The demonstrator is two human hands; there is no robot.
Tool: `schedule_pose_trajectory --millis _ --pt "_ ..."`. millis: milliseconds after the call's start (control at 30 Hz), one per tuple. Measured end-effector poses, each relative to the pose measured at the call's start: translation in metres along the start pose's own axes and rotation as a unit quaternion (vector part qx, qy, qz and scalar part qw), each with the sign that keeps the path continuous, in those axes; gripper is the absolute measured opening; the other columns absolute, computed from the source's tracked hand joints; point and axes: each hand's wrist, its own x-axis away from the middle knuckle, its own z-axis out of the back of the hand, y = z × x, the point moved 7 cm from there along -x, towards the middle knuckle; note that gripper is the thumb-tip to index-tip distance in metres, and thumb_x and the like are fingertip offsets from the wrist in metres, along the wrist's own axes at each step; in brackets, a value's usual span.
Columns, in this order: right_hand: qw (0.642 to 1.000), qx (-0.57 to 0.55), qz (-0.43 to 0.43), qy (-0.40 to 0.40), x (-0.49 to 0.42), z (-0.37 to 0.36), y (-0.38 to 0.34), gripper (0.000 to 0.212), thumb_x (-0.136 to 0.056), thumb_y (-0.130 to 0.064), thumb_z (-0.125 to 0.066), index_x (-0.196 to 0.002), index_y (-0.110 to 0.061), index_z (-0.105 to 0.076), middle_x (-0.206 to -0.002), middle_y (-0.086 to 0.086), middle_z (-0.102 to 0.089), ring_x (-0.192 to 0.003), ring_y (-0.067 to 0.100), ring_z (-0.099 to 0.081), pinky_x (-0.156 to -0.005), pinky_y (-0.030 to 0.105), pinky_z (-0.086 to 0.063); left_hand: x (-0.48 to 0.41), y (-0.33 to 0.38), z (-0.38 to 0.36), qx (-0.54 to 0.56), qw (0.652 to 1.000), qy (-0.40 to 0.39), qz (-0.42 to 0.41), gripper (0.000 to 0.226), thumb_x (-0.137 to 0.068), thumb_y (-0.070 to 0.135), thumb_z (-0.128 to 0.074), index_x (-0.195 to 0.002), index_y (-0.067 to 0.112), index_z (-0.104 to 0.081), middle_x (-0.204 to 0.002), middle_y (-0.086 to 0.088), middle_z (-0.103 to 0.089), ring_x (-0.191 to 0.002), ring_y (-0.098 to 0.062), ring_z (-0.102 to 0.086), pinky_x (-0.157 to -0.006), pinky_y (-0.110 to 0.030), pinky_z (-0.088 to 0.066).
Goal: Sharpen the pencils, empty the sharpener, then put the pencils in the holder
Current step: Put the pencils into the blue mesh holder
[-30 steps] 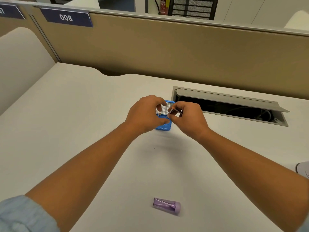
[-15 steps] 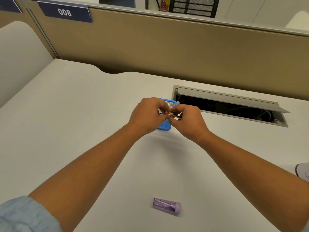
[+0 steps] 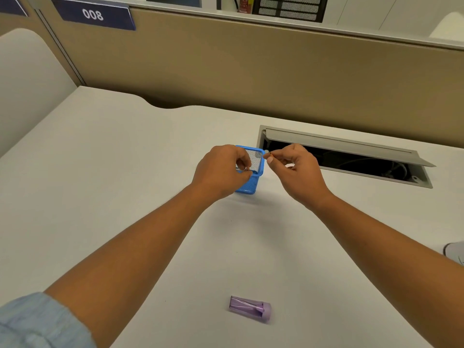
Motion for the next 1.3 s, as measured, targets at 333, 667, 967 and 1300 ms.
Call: schedule_pose_trajectory --millis 333,667,967,1300 --pt "0.997 -0.064 0.012 0.048 0.005 0.01 -0.007 0.014 -0.092 -0.026 -0.065 -0.099 -0.018 -0.075 -0.085 -0.008 -0.069 -0.08 0.012 -0.063 -0.058 0.012 -0.051 0.003 -0.003 -0.004 0.008 1.0 -0.007 0.006 0.044 -0.072 0.019 -0.085 -0.112 0.022 -0.066 -0.114 -0.004 -0.068 -0.085 -0.015 -0.057 -0.078 -0.03 -0.056" --pt "0.997 -0.041 -0.007 0.061 0.012 0.007 0.004 0.019 -0.094 -0.021 -0.063 -0.108 -0.016 -0.074 -0.091 -0.007 -0.067 -0.077 0.007 -0.061 -0.057 0.006 -0.046 0.007 -0.007 -0.011 0.017 1.0 0.0 0.01 0.053 -0.071 0.016 -0.086 -0.119 0.019 -0.063 -0.117 -0.004 -0.065 -0.086 -0.012 -0.053 -0.079 -0.026 -0.051" --pt "0.988 -0.097 -0.011 0.116 -0.004 0.019 0.003 0.018 -0.093 -0.019 -0.062 -0.104 -0.013 -0.076 -0.087 -0.003 -0.072 -0.073 -0.001 -0.064 -0.067 0.008 -0.051 0.012 -0.024 -0.012 0.026 0.999 0.022 0.019 0.046 -0.073 0.027 -0.084 -0.115 0.026 -0.064 -0.108 0.007 -0.065 -0.082 -0.01 -0.052 -0.074 -0.025 -0.048" --pt "0.998 -0.017 -0.044 0.039 -0.008 -0.007 0.015 0.007 -0.087 -0.017 -0.071 -0.093 -0.017 -0.075 -0.08 -0.007 -0.07 -0.072 0.006 -0.065 -0.063 0.017 -0.052 0.019 -0.039 -0.012 0.057 0.995 0.073 0.032 0.064 -0.071 0.03 -0.085 -0.126 0.032 -0.053 -0.098 0.014 -0.059 -0.081 -0.009 -0.052 -0.07 -0.024 -0.046"
